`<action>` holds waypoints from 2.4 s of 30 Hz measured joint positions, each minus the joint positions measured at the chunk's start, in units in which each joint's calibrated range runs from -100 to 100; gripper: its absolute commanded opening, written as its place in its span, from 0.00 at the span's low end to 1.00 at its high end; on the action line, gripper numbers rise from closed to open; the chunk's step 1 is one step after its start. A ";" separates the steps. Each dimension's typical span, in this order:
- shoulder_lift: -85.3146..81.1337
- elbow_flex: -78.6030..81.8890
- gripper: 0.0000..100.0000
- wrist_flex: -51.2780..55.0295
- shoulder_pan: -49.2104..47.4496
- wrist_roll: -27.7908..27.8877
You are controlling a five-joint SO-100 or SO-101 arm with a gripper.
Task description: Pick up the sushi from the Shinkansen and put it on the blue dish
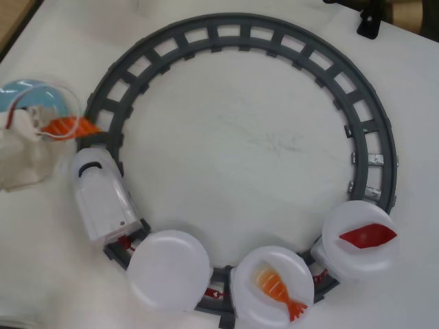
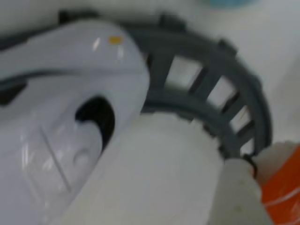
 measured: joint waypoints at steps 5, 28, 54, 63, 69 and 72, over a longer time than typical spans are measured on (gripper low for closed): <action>0.00 1.83 0.03 -6.05 -9.32 -0.31; 15.61 14.27 0.03 -27.98 -16.02 -0.31; 25.22 2.56 0.16 -28.07 -20.84 -1.76; 25.22 2.56 0.18 -28.32 -20.35 -0.72; 25.22 2.56 0.17 -28.32 -20.35 -0.62; 25.22 2.56 0.17 -25.63 -20.35 -0.62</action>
